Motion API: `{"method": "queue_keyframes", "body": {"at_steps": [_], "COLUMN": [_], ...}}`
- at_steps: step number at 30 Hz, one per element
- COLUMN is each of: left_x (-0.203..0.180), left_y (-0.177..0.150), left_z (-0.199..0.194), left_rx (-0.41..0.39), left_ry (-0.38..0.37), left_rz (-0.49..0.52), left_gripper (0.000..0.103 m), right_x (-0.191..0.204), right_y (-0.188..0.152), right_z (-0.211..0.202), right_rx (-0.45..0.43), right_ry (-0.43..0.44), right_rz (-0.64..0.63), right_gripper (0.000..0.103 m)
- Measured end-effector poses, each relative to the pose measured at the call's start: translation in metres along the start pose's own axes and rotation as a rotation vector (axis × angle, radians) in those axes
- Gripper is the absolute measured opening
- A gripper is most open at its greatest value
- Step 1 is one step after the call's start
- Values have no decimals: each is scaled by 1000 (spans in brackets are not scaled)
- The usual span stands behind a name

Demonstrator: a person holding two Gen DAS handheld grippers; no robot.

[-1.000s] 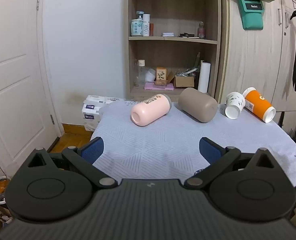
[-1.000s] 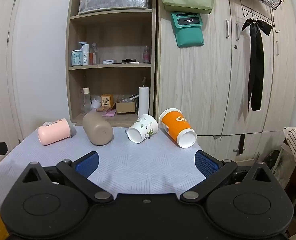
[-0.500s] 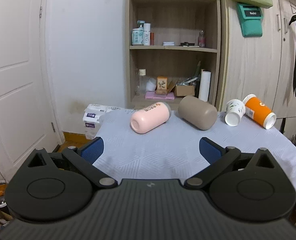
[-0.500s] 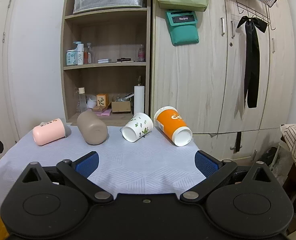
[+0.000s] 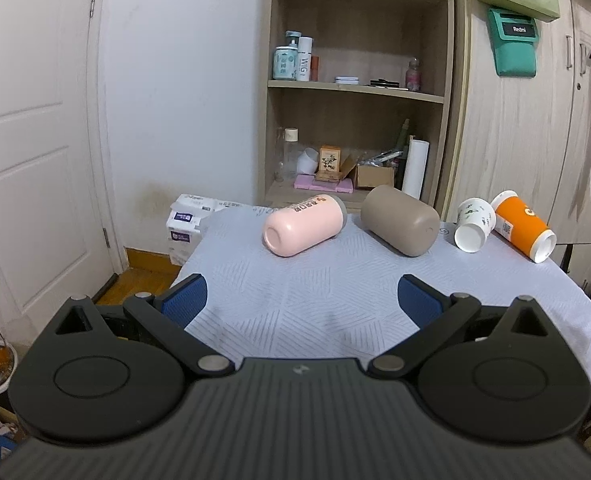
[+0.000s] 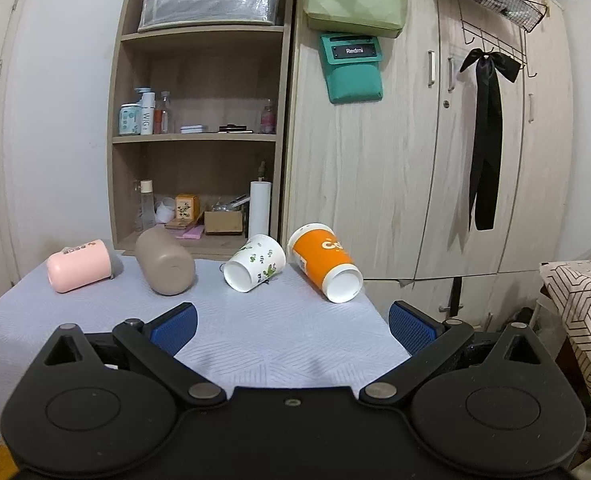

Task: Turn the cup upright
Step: 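Move both tools toward the orange cup lying on the table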

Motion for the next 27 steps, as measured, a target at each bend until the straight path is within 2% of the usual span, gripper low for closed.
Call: {"method": "queue_keyframes", "body": {"at_steps": [6,14,19,27], "left_x": [-3,-4,-2,-2], "left_y": [-2,-4,-8,-9], "left_z": [3,-5,-8,-7], "left_rx": [3,-26,-81,-58], "left_ry": [7,-11,9,-22], "left_rz": [25,-2,-33,-65], "left_gripper": [103,103,103,103], "right_x": [-2,3,6,9], "right_y": [0,-3,-4,-5], "right_z": [2,1,-1,1], "right_rx": [-2,-16,-36,-26], "right_ry": [3,12,12,5], "right_rz": [-2,-10,-34,-52], "right_gripper": [103,103,103,103]}}
Point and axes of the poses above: each gripper's, at about its wrist camera, not at the fingertips, and z roughly the way its jaws point, x to its left, y to its top, the point moved 4 cm from there along z, roughly the way its jaws point, and after that the axes turned 4 degrees about -z, right-handed, at the moved point
